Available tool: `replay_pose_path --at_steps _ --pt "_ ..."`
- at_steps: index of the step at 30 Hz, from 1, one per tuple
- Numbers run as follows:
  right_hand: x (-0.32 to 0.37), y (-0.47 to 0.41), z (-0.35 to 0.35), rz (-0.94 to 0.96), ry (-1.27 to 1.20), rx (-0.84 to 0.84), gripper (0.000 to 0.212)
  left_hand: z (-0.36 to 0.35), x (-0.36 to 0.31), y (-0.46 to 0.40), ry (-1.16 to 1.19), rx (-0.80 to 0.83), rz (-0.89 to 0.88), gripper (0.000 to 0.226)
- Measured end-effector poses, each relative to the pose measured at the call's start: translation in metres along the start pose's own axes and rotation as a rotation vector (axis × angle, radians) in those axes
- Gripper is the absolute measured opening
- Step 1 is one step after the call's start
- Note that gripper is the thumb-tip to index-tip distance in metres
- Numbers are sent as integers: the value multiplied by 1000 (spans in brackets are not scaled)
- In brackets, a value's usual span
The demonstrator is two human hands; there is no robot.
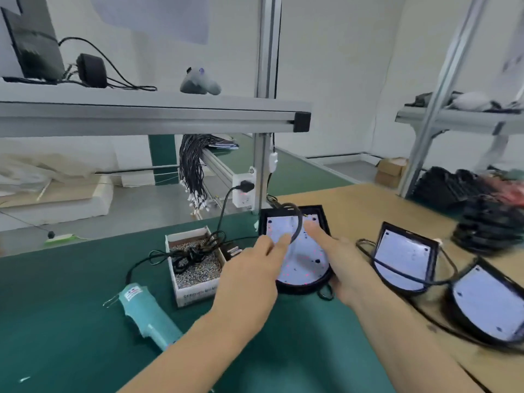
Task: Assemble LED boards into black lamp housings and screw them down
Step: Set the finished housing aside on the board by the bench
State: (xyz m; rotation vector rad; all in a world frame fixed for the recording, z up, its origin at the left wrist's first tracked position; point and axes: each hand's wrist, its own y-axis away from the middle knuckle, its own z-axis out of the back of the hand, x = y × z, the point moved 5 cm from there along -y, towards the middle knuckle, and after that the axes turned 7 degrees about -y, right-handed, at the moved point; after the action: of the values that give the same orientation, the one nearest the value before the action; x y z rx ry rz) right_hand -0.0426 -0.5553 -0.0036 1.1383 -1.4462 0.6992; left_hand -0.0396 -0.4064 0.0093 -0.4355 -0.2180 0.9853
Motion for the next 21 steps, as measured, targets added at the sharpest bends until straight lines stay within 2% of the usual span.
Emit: replay_pose_path --at_steps 1,4,5,8,11,13,16,18,21 --pt "4 -2 10 14 4 -22 65 -2 -9 -3 26 -5 -52 80" --pt "22 -8 43 104 41 -100 18 -9 -35 -17 56 14 -185 79" --pt "29 -10 54 138 66 -137 10 -11 -43 -23 89 22 -210 76" --pt "53 -20 86 205 122 -264 18 -17 -64 -42 113 30 -262 61" --pt "69 -35 124 170 128 -392 23 -20 -73 -50 140 23 -258 59" --pt "73 -43 146 153 131 -447 13 -25 -68 -48 170 62 -256 58" --pt "63 -52 174 76 177 -536 54 -33 -52 -41 183 101 -215 56" --pt "55 -56 185 21 260 -564 59 -37 -44 -35 207 114 -192 54" --pt "46 -62 199 -13 386 -612 54 -38 -36 -29 234 142 -182 53"
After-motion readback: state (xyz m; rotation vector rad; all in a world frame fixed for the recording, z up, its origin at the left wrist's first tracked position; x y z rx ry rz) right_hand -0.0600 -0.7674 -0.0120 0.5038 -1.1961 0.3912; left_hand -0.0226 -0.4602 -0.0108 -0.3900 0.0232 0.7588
